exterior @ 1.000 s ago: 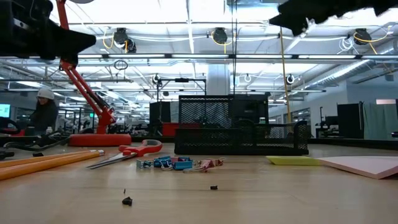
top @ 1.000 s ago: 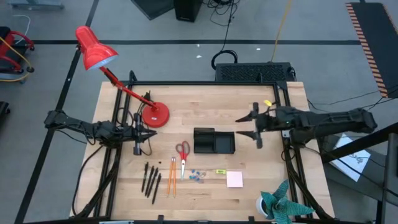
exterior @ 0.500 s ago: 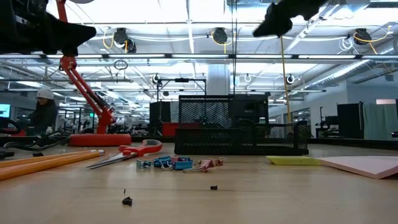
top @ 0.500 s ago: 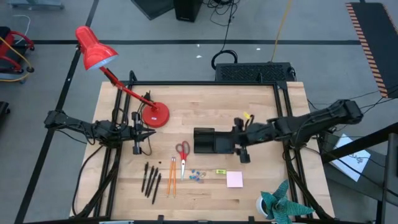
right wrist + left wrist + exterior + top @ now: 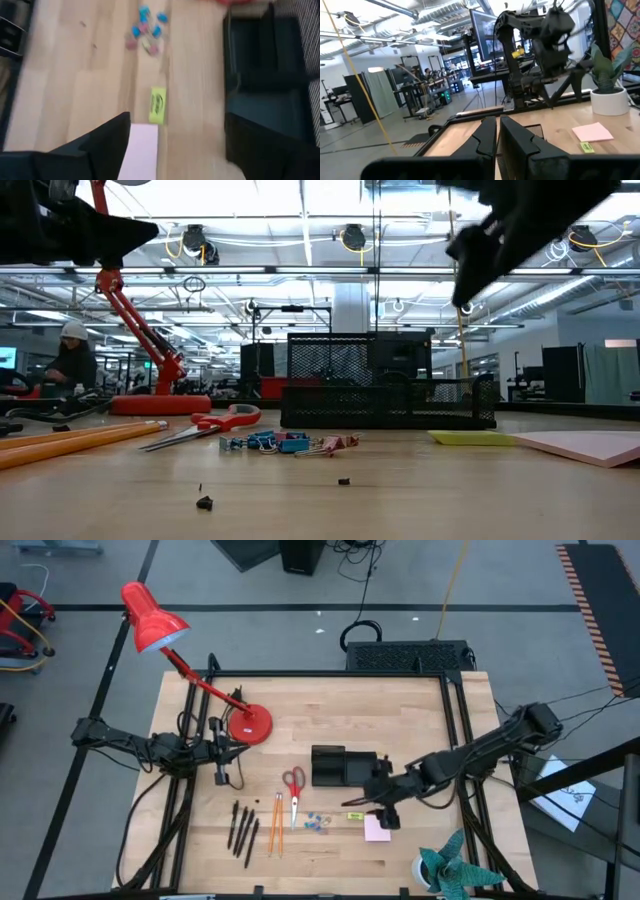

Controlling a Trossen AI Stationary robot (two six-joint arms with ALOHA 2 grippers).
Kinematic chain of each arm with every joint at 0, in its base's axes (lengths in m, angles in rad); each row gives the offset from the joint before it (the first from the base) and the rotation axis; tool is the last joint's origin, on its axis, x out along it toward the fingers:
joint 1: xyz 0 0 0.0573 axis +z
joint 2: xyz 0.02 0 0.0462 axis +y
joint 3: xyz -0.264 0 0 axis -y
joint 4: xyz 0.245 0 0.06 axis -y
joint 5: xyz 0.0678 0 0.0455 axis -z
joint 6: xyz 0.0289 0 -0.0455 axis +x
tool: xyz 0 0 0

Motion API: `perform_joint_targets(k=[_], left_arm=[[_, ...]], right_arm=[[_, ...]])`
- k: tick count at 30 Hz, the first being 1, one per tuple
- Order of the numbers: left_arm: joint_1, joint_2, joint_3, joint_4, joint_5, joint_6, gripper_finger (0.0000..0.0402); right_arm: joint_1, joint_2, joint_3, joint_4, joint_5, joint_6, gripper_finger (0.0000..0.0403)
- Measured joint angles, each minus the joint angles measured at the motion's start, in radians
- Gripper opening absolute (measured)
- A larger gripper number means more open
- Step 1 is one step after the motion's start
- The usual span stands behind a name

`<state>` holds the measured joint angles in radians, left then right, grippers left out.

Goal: Pick and place office supplies into organizer
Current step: Put the pink sticky note into the black desk organizer

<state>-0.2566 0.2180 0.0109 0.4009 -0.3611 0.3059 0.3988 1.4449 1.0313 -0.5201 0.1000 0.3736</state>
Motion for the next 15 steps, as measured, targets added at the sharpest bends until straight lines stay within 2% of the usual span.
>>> perform_joint_targets(k=[2, 8, 15], left_arm=[[0.000, 0.000, 0.000, 0.007, 0.000, -0.003, 0.0033], [0.000, 0.000, 0.000, 0.013, 0.000, -0.010, 0.0033], [0.000, 0.000, 0.000, 0.012, -0.007, -0.027, 0.0033]], right_arm=[[0.010, 0.028, 0.000, -0.001, -0.005, 0.026, 0.0329], [0.041, 0.092, 0.000, 0.007, -0.106, 0.092, 0.0338], [0.086, 0.106, -0.003, 0.001, -0.105, 0.172, 0.0338]])
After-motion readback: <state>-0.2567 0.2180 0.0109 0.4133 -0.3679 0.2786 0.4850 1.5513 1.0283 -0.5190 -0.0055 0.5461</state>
